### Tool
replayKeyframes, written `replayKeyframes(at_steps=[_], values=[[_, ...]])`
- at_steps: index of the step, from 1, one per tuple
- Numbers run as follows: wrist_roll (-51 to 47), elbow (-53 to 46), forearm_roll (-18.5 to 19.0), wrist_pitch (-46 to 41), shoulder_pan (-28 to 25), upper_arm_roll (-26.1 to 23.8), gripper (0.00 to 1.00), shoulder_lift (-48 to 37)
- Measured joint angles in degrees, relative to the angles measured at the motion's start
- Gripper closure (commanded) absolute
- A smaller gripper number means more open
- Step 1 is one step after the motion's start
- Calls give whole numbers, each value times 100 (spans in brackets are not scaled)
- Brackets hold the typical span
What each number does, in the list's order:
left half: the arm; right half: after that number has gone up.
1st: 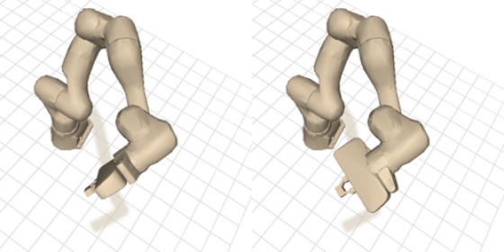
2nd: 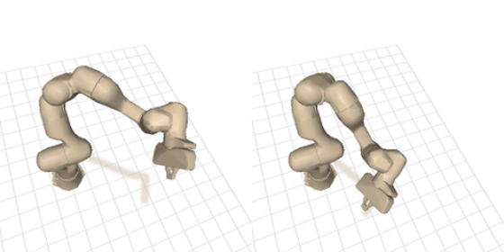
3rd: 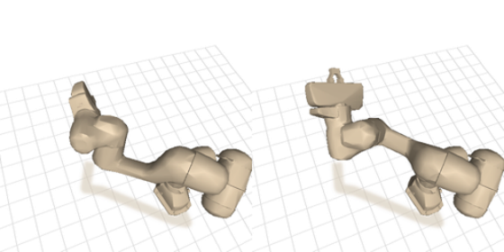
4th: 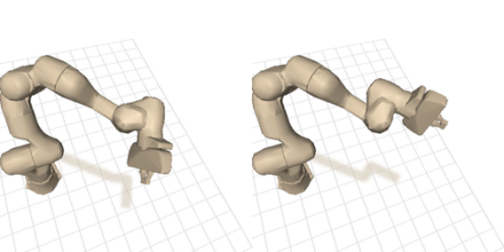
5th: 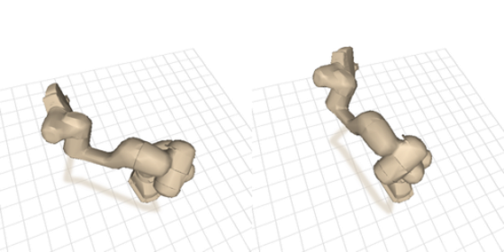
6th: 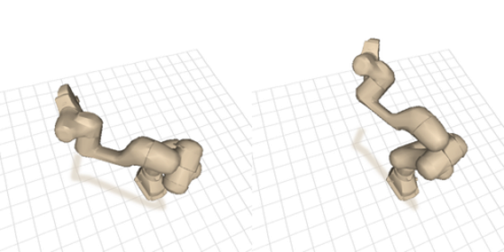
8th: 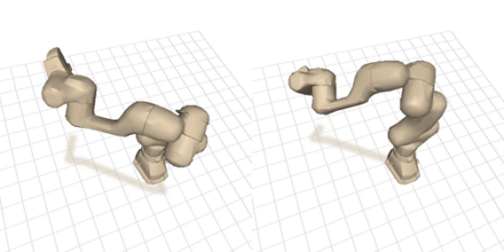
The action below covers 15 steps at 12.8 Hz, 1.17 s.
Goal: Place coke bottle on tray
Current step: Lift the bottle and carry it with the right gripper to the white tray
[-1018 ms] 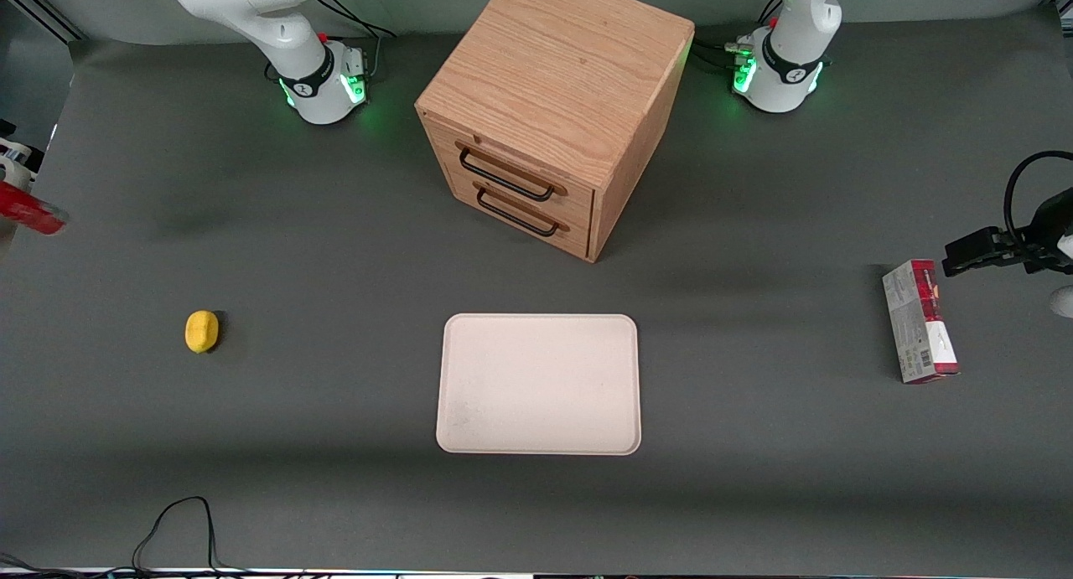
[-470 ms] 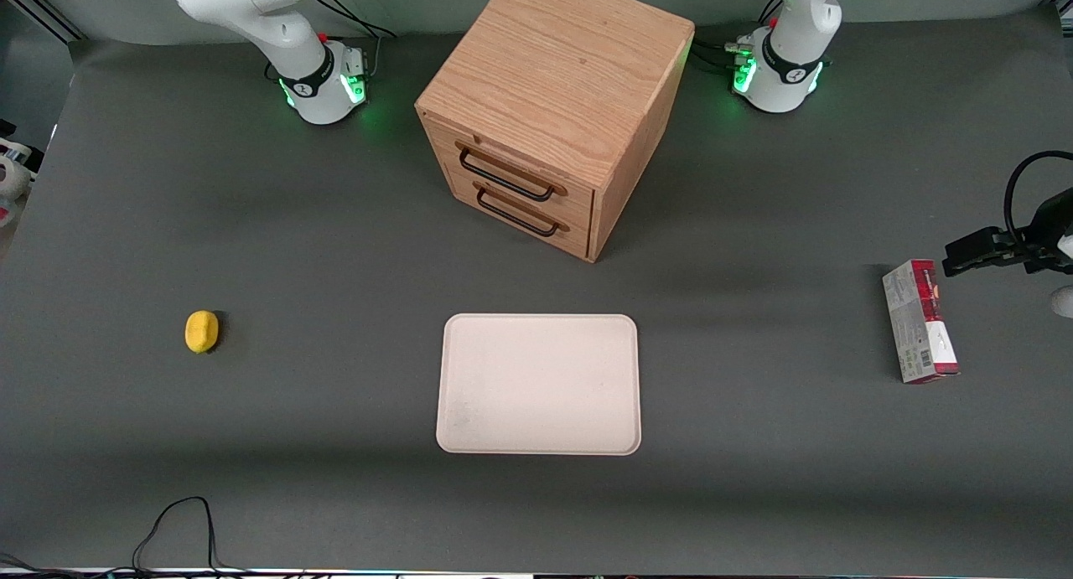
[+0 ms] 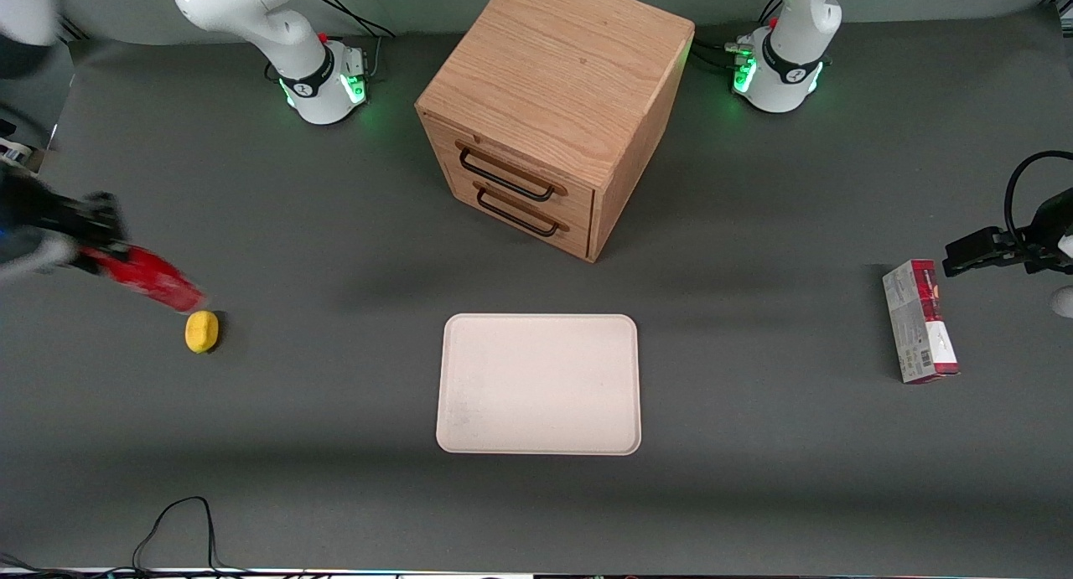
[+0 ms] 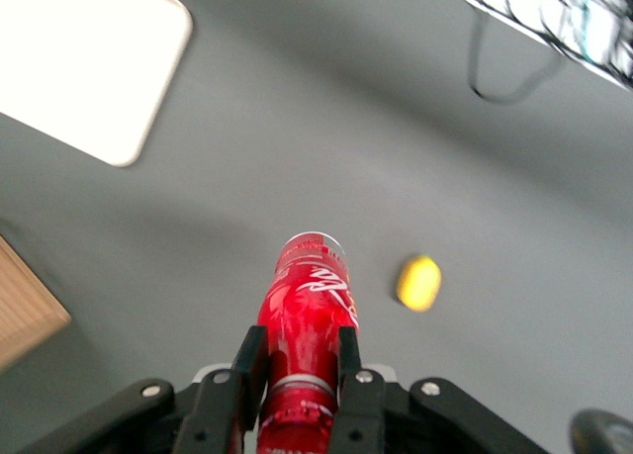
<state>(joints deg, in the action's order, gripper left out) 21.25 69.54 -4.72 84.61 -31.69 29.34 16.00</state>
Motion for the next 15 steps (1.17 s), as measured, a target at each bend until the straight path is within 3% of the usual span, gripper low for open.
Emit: replayKeyframes(at_steps=[5,7,11,15], values=[[-1760,-1201,-41,-2,4,-1668,90,1144],[-2146,-1327,-41,9,-53,-2086,92,1277],[-2218,-1359,139,173,-409,-2157,92,1331],[-2221,-1344,172,976,-286,-2133,92,1889]])
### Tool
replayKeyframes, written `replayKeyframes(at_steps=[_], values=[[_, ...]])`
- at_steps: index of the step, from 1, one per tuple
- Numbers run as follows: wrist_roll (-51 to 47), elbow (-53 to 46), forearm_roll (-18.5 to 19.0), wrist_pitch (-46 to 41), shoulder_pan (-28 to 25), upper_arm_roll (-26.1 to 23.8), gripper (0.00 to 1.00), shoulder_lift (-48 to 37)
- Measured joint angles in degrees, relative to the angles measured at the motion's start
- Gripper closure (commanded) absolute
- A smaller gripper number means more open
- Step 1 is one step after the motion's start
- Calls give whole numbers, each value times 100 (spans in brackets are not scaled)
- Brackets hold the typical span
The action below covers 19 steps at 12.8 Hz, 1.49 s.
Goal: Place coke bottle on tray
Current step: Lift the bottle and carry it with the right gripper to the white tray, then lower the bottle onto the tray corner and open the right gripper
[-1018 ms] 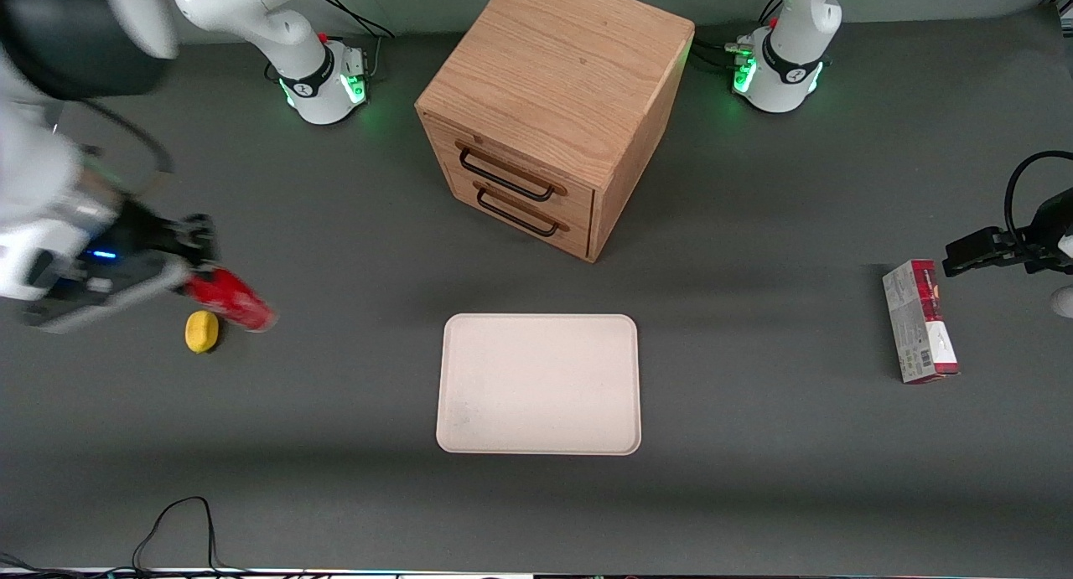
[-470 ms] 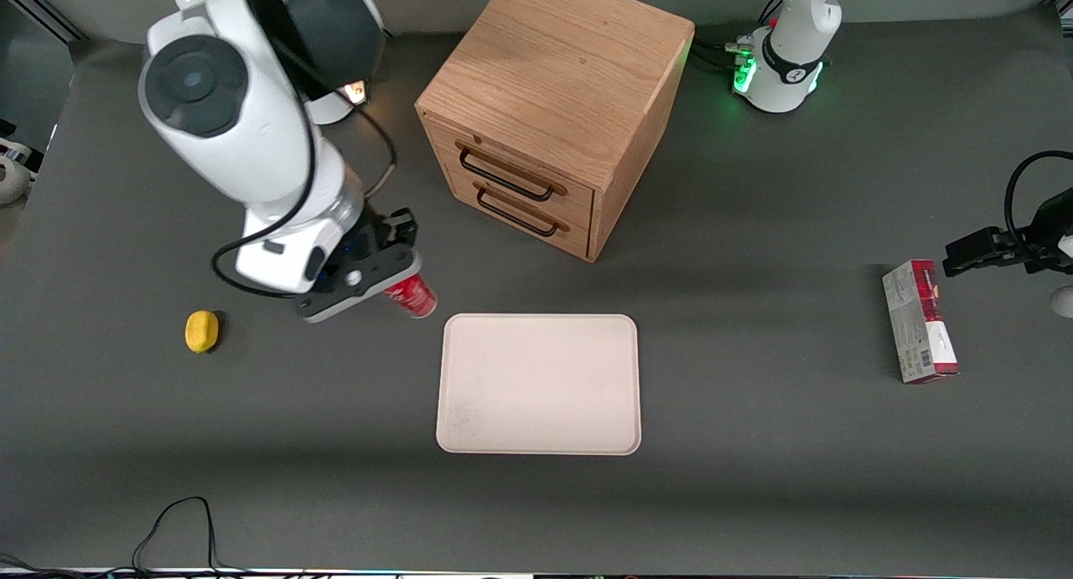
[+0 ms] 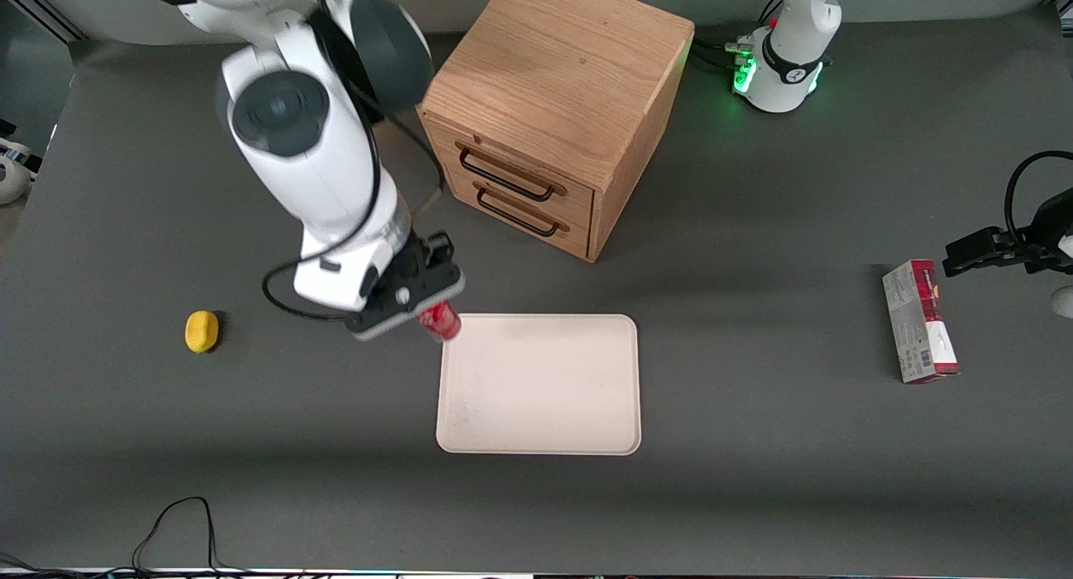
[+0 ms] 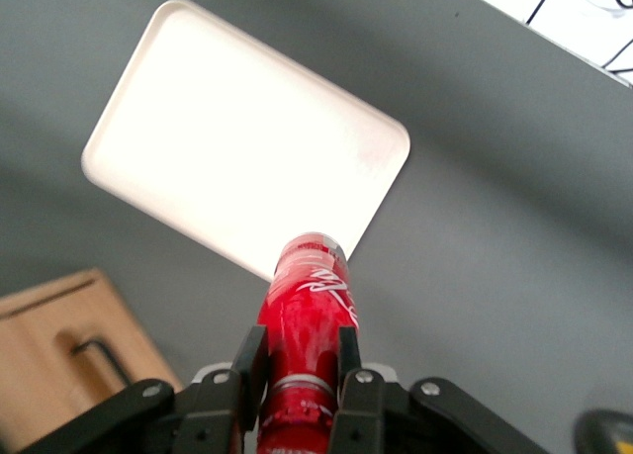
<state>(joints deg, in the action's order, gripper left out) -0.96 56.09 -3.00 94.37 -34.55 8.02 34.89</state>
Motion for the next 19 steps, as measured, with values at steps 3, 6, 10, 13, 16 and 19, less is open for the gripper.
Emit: replayKeyframes(at_steps=[3,6,10,13,16,19], values=[[0,1,2,713,170,4,92,618],[0,-2,3,1367,207,3,92,1197],[0,-7,3,1911,196,1,92,1717],[0,-34,3,1967,206,1,50,1809],[0,-34,3,1966,210,1,0,1821],[0,-34,3,1966,210,1,0,1832]])
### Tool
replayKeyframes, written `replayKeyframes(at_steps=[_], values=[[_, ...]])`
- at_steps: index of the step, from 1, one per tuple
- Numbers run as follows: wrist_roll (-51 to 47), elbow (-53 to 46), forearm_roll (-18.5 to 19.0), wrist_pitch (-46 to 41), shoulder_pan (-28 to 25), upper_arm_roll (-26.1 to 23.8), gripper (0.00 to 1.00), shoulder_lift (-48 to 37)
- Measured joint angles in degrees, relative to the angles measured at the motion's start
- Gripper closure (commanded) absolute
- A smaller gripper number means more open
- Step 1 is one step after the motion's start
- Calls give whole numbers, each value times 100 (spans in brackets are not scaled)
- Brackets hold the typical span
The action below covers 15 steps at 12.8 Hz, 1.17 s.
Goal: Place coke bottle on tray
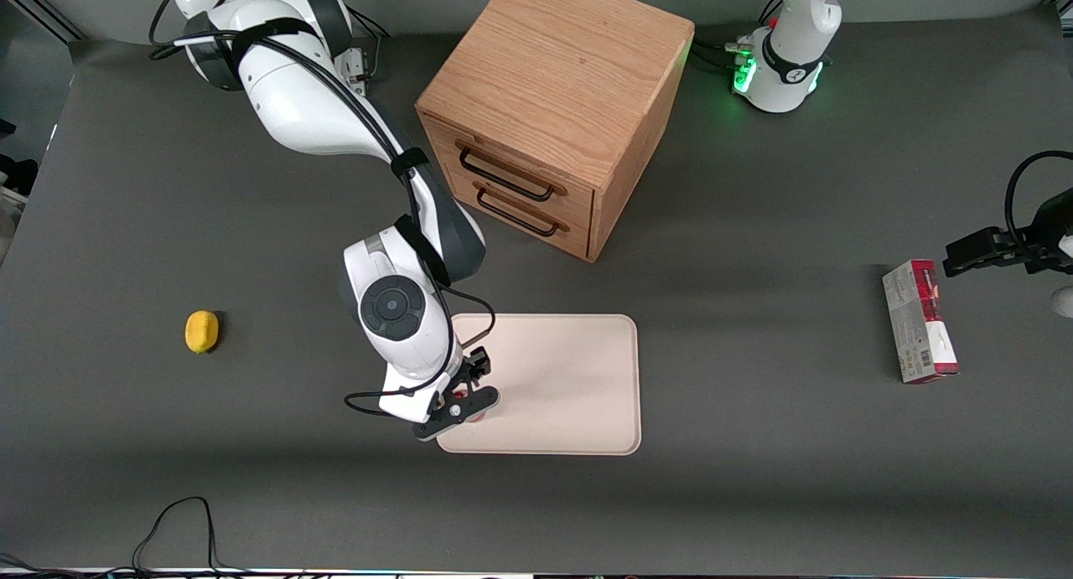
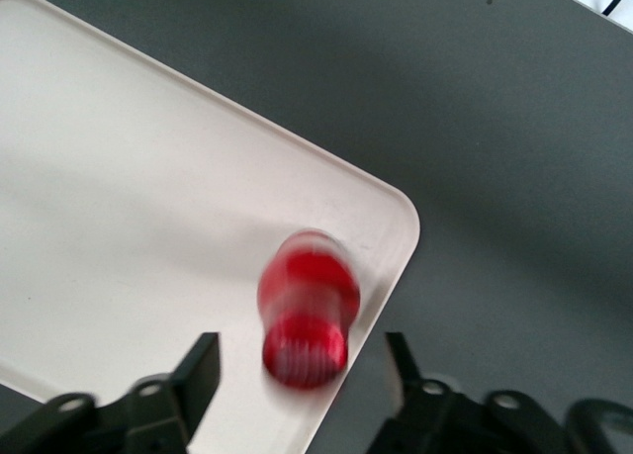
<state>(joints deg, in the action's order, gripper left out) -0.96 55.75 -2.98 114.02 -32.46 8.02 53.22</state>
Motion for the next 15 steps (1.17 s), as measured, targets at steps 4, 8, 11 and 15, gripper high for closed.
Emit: replayKeyframes(at_steps=[4,8,11,15], values=[[0,-137,0,-87,-2,0,0,-100],[0,-336,0,-1316,-4,1,0,-1000],[0,-1,0,-2196,17,79,0,-2021],[1,1557,10,-2274,43,532,0,-3492]])
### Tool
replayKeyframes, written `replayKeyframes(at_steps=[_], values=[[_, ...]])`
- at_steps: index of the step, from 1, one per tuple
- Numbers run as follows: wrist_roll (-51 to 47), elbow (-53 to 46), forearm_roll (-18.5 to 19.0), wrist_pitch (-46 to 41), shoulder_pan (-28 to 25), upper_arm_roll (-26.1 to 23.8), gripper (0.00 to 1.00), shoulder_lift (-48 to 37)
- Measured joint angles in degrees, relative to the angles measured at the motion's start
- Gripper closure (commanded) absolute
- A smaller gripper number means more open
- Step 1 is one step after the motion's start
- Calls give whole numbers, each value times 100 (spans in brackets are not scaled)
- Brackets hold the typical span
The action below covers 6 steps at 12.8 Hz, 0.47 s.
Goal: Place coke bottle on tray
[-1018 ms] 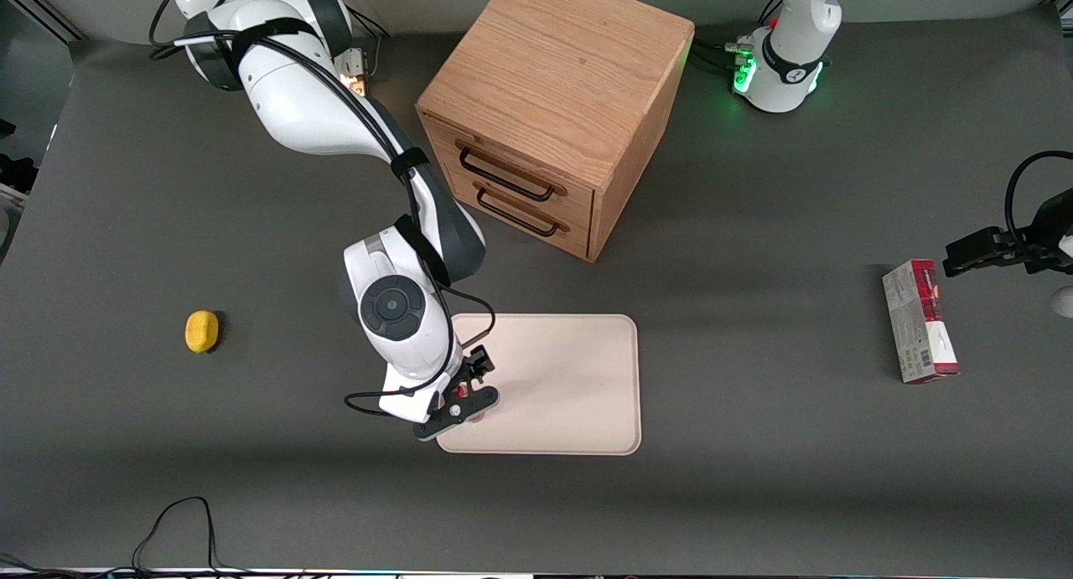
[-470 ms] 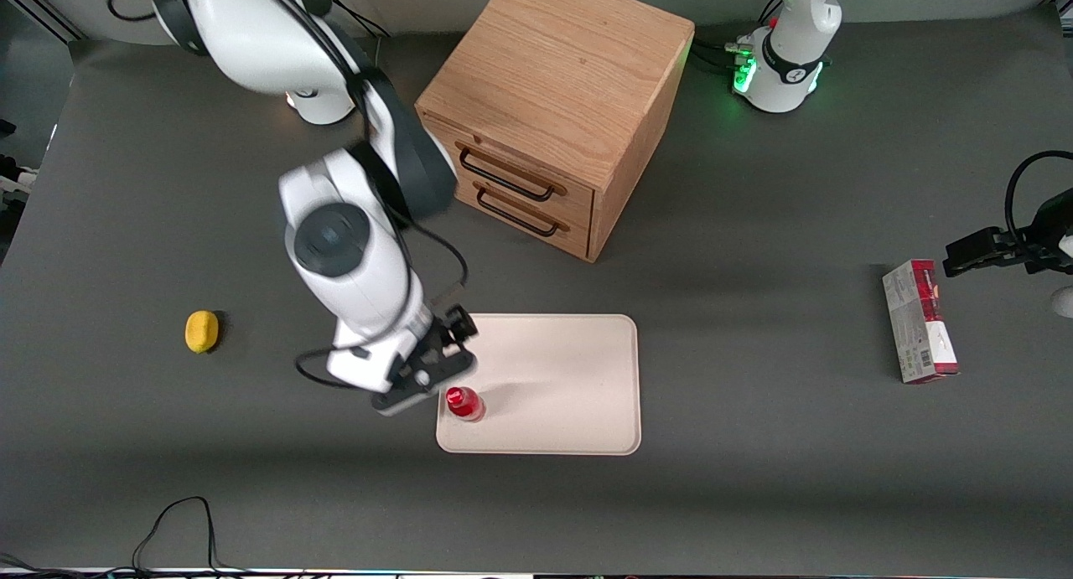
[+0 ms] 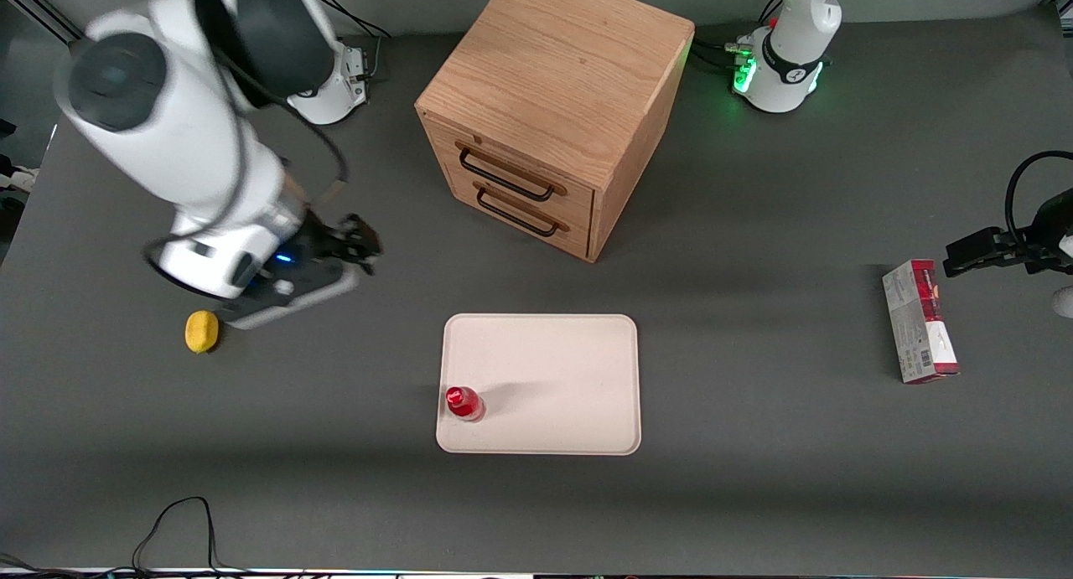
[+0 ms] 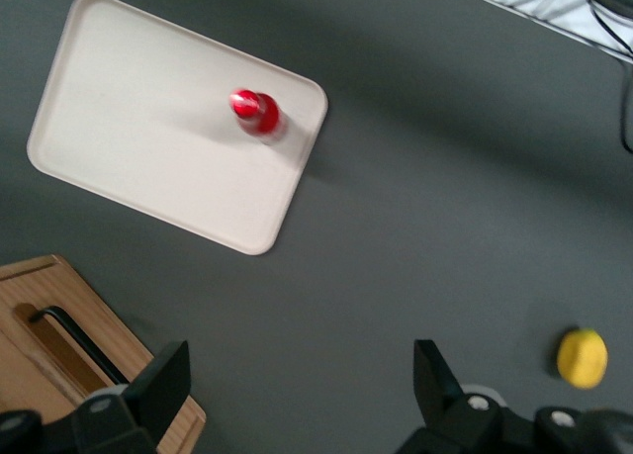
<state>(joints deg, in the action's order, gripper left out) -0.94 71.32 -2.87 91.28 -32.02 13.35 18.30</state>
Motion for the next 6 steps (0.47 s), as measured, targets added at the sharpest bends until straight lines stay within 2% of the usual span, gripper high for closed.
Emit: replayKeyframes(at_steps=[2,6], values=[[10,649,2,3,163,276,0,-580],[110,1446,2,33,1024,280,0,-1307]])
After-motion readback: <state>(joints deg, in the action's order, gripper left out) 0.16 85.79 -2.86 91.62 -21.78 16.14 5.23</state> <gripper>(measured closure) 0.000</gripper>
